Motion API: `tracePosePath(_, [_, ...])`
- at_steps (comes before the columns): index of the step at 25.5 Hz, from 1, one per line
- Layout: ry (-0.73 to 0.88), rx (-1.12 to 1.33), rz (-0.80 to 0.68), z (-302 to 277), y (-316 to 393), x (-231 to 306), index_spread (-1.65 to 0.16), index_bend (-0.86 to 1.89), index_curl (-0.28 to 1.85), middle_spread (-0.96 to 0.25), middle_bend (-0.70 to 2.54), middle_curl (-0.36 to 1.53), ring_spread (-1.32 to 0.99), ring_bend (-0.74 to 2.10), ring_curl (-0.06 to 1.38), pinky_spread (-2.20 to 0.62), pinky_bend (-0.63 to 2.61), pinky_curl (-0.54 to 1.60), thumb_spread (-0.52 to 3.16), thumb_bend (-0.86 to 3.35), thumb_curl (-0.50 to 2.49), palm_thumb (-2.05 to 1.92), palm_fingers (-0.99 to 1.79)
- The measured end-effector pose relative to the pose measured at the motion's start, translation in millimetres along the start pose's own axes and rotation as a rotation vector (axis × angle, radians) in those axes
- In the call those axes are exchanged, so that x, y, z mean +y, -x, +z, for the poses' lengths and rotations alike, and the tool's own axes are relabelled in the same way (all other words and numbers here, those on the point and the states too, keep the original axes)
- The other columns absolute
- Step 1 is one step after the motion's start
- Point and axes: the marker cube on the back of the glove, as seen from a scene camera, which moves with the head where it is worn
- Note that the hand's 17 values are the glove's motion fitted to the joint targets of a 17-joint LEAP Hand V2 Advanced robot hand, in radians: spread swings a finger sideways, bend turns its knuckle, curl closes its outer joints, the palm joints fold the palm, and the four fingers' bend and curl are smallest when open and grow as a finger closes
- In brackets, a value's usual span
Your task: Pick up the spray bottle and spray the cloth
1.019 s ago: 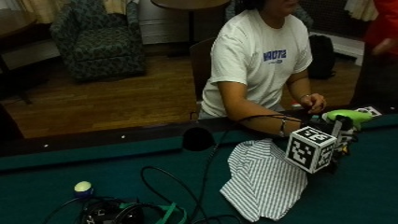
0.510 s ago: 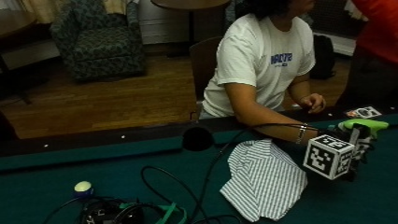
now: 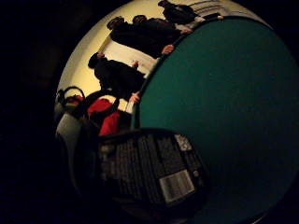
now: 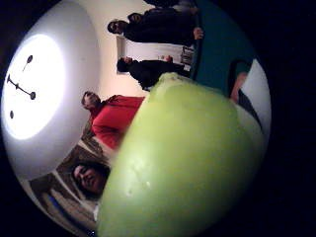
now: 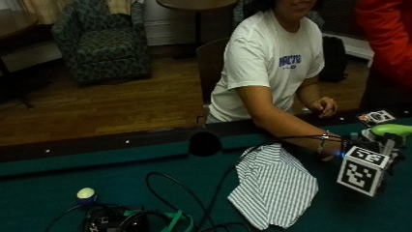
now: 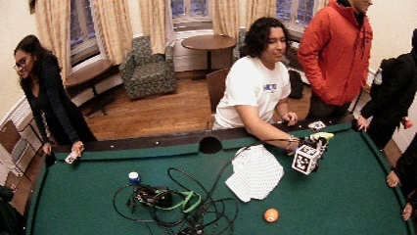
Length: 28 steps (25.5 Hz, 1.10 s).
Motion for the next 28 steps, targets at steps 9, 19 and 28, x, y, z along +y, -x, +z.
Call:
tracePosePath(9, [0.188,0.138,0.133,-39.1,-15.0,48.2,-0.31,0.39,0.58,-0.17,0.52,0.48,-0.17,0.47,0.41,-0.04,0.17,0.35,0.75,-0.1,0.66,0.54,0.73])
tracePosePath(19, [0.278,0.448,0.137,-113.2,1.6,132.0,-0.4,0.21,0.46,-0.2,0.26,0.38,-0.16,0.29,0.33,0.11,0.21,0.33,0.85,-0.05,0.53,0.45,0.51])
tracePosePath(28, [0.197,0.596,0.017,-175.6,45.8,202.9,-0.43,0.21,0.43,-0.21,0.19,0.36,-0.15,0.16,0.29,0.16,0.19,0.32,0.89,-0.04,0.47,0.42,0.46])
